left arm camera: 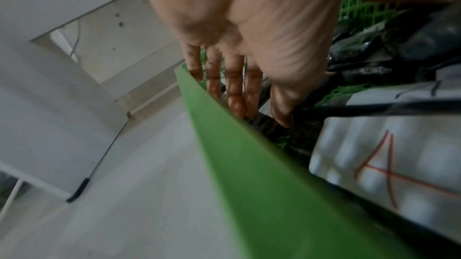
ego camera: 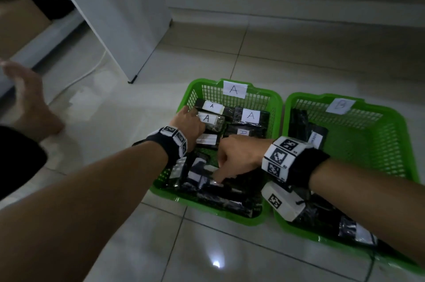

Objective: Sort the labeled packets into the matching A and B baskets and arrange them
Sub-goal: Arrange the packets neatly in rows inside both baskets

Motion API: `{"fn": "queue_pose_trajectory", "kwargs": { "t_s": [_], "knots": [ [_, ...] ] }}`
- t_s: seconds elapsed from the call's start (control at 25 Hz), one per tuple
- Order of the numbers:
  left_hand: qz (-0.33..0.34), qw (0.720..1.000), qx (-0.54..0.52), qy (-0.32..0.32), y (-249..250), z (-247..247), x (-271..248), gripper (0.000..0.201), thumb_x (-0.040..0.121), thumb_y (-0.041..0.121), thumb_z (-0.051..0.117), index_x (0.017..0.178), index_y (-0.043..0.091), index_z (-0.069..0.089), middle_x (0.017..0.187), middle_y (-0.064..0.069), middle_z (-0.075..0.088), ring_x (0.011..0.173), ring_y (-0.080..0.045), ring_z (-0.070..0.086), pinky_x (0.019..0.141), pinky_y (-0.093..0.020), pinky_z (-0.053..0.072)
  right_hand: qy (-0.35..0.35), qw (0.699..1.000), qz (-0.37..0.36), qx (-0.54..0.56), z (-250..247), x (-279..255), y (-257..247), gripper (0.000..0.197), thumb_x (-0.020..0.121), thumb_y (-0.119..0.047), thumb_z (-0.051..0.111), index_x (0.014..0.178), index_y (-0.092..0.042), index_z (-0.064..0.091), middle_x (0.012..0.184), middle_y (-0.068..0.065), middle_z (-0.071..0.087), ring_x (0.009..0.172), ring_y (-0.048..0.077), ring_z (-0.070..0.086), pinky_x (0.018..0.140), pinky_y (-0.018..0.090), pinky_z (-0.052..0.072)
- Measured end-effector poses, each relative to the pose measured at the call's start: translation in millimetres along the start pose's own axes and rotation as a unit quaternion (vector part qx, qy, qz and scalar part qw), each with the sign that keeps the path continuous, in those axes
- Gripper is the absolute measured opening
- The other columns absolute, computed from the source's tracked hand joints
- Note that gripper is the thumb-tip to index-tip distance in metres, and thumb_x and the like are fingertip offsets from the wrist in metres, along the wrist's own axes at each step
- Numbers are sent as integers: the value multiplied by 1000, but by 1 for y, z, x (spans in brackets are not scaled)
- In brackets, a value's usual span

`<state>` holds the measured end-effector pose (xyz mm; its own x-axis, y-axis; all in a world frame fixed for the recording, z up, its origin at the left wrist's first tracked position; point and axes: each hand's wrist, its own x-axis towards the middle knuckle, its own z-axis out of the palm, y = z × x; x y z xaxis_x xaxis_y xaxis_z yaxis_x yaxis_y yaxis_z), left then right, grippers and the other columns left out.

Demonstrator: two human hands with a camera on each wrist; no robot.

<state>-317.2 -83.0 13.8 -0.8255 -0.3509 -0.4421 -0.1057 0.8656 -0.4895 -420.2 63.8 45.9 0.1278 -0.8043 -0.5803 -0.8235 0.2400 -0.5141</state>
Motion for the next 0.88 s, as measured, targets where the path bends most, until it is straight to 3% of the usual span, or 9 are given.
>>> {"fn": "queue_pose_trajectory", "kwargs": {
  "t_s": [0.12,0.24,0.32,0.36,0.48,0.56,0.64,0.76,0.88],
  "knots": [
    [25,999,28,-14,0,-3,2,34,87,40,59,117,23,61,119,0,66,123,-28,46,108,-46,33,42,993,-4,108,-5,-5,17,49,79,-55,71,77,-7,74,66,4,67,57,17,58,52,32,43],
    [46,998,22,-32,-4,-9,0,25,87,41,57,109,29,61,113,1,66,119,-28,49,105,-45,35,56,963,14,262,-15,-12,27,48,82,-46,73,94,0,71,74,7,69,65,28,66,52,31,51],
    [65,997,-37,-34,-17,-20,3,11,83,34,61,90,27,57,98,-1,67,104,-26,60,92,-37,43,83,941,44,324,-19,-12,33,42,87,-40,71,100,0,67,74,13,68,63,34,66,53,35,55],
    [74,993,-82,-35,-25,-28,4,12,83,30,63,86,19,59,92,-3,66,96,-26,64,83,-34,47,100,936,55,333,-20,-11,34,38,90,-38,68,102,-2,66,75,16,67,61,34,64,53,35,54],
    [112,975,-187,-32,-54,-55,14,21,85,13,58,101,9,70,101,-9,70,96,-29,65,80,-33,53,184,940,75,276,-25,-12,30,26,91,-39,67,101,-16,69,89,7,69,73,26,64,61,35,50],
    [152,970,-187,-6,-71,-72,19,27,86,9,55,109,9,68,108,-10,69,101,-29,63,80,-31,50,236,934,86,255,-31,-18,20,13,88,-34,71,98,-26,66,93,-4,68,84,16,66,67,29,50],
    [192,964,-186,-3,-87,-82,22,38,84,10,62,122,13,60,113,-6,66,103,-26,61,78,-29,47,277,926,109,232,-36,-19,9,17,84,-27,74,98,-26,64,93,-6,65,86,16,65,66,27,48],
    [275,937,-215,-17,-110,-93,28,64,76,30,81,129,19,48,109,0,61,98,-21,59,75,-27,45,341,915,158,145,-44,-16,-9,25,78,-29,76,97,-25,60,93,-8,54,88,17,57,66,28,41],
    [347,922,-161,62,-118,-92,38,56,80,47,76,120,16,53,108,-2,61,96,-22,59,76,-30,46,385,894,187,136,-51,-13,-28,30,74,-25,77,92,-37,57,92,-13,49,87,9,53,68,24,38]
  ]
}}
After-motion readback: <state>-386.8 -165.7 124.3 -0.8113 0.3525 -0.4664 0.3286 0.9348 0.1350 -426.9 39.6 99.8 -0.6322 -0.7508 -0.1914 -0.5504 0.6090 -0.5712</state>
